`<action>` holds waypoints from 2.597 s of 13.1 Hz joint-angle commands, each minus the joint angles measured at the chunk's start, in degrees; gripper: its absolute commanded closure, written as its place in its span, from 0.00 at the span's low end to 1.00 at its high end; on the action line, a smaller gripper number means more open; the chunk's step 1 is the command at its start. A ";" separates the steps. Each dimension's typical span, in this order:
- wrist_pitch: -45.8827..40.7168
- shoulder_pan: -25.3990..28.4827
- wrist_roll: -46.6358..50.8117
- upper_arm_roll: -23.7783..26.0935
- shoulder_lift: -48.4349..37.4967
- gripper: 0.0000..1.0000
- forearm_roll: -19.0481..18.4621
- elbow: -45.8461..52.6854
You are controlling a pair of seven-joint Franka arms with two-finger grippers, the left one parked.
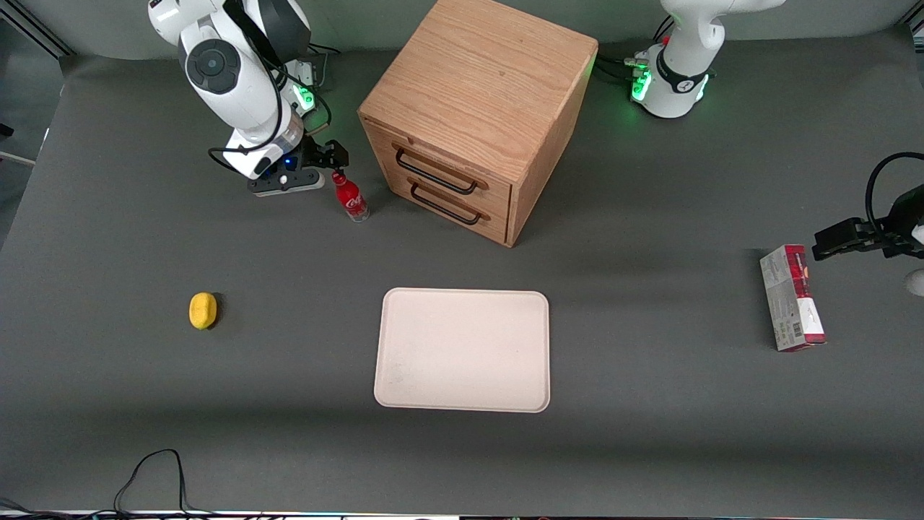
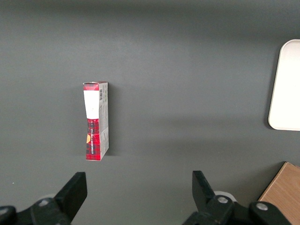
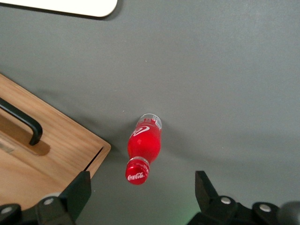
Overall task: Place coke bottle on tray
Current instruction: 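Lower the open right gripper around the bottle cap and close it, then lift the bottle and carry it toward the white tray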
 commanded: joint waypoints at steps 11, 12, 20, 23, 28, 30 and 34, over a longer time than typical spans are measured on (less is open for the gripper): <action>15.64 5.24 5.32 -0.50 -0.17 0.05 0.97 -11.95; 15.64 5.24 5.32 -0.50 -0.17 0.07 0.89 -11.95; 16.78 5.24 6.99 -0.50 0.01 0.95 0.97 -12.65; 16.52 5.24 6.99 -0.50 -0.08 0.95 0.89 -12.65; 6.97 4.54 5.85 -2.16 -0.18 0.95 0.80 -4.68; 1.25 4.62 4.81 -5.06 1.40 0.95 0.36 1.99; -14.73 4.53 0.42 -9.98 12.10 0.95 0.44 24.55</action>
